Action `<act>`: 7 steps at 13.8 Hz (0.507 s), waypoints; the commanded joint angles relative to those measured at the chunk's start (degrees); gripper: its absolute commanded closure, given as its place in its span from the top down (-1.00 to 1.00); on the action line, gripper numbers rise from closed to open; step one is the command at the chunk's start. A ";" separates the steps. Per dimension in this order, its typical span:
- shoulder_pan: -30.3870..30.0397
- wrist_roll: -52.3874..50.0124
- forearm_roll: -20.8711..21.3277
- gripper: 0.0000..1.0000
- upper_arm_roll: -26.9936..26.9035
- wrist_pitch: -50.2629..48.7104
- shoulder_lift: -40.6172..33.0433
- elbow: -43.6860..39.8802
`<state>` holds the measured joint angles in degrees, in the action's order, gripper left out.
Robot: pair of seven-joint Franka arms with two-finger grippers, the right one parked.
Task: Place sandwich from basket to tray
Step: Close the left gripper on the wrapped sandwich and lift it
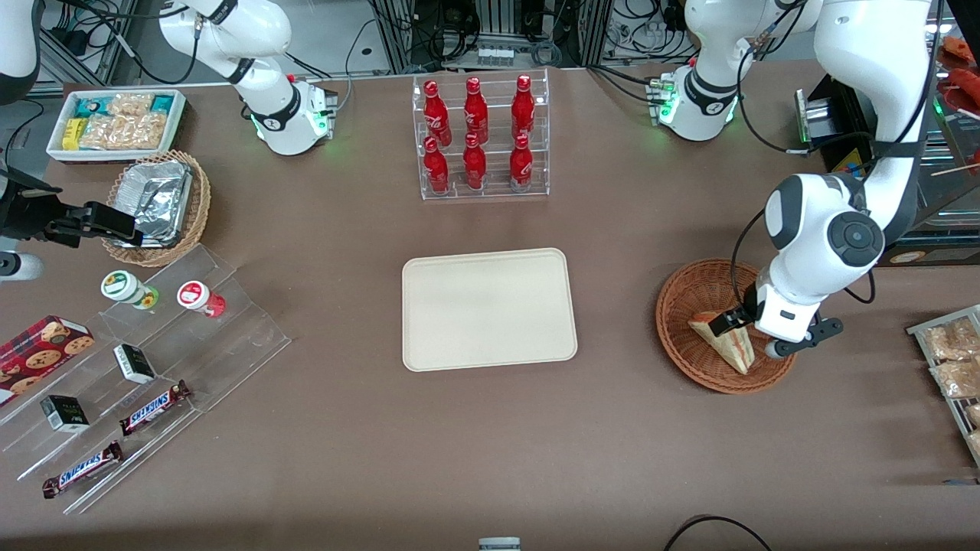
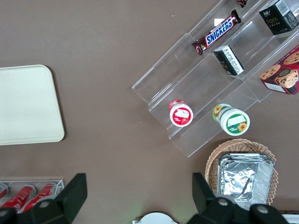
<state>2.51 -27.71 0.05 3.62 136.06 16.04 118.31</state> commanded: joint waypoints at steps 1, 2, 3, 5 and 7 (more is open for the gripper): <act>0.04 -1.03 0.21 1.00 -0.20 1.66 0.48 0.61; 0.04 -1.03 0.21 1.00 -0.20 1.84 0.74 0.87; 0.04 -1.03 0.21 1.00 -0.28 2.01 1.27 1.05; -0.04 -1.11 0.21 1.00 -0.28 2.72 2.23 1.22; -0.04 -1.20 0.21 1.00 -0.28 3.85 2.94 1.66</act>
<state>2.45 -27.80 0.05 3.38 137.82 18.45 119.14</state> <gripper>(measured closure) 0.000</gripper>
